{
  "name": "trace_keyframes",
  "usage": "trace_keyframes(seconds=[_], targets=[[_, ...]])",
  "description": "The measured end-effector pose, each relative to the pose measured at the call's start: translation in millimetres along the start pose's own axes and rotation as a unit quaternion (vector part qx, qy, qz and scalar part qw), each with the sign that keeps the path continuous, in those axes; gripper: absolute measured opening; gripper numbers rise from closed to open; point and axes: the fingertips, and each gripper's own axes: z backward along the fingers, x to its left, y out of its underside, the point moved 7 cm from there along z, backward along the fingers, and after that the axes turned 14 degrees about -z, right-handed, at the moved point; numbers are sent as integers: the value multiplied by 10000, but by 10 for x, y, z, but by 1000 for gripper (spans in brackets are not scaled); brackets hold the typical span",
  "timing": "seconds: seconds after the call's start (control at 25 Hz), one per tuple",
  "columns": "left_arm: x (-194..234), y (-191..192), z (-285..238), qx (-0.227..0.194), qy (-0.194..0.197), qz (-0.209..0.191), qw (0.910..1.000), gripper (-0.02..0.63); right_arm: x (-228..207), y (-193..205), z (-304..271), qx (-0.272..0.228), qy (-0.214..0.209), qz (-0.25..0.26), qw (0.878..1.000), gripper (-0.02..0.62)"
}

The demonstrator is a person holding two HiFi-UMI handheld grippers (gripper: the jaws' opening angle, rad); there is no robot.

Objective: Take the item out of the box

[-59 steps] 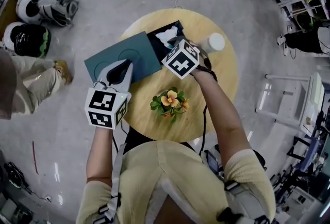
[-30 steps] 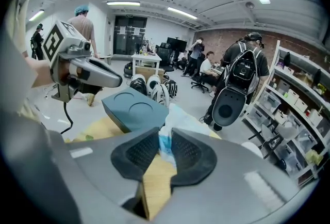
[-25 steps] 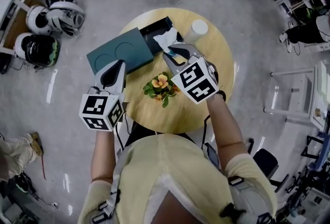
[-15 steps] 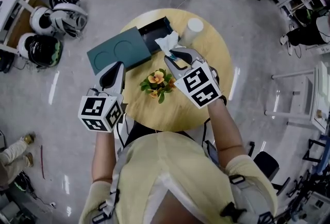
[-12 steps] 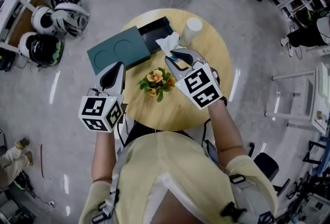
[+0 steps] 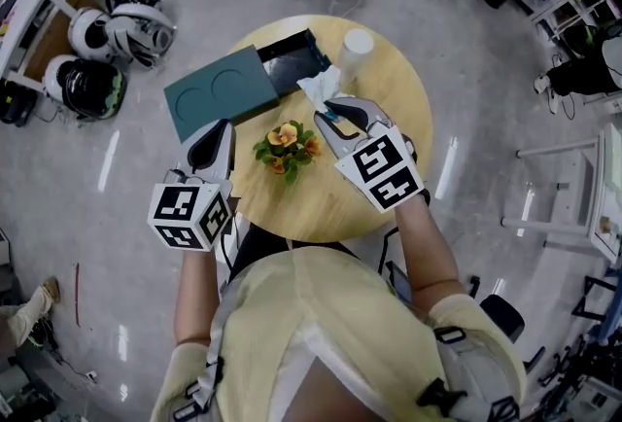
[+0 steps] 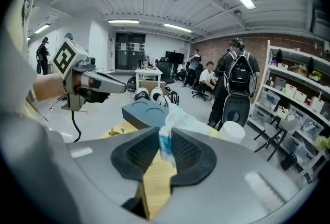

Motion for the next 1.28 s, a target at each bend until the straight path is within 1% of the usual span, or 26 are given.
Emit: trace_keyframes(seconds=[0.16,0.4,1.0,1.28], targets=[[-48,-15,64,-33,-52,2,10000,9,3,28,74,-78,-78,-53,9999,83],[87,-58,135,-131,-60,74,9999,6,75,1,71,-140,-106,-142,9997,83],[148,-91,51,-320,289,211,9988,6,136,-63,119,-235,82,-239,9994,81],[169,-85,37,-316,334,238,9987,6,173,-69,142,-321,113,-351,9988,77]])
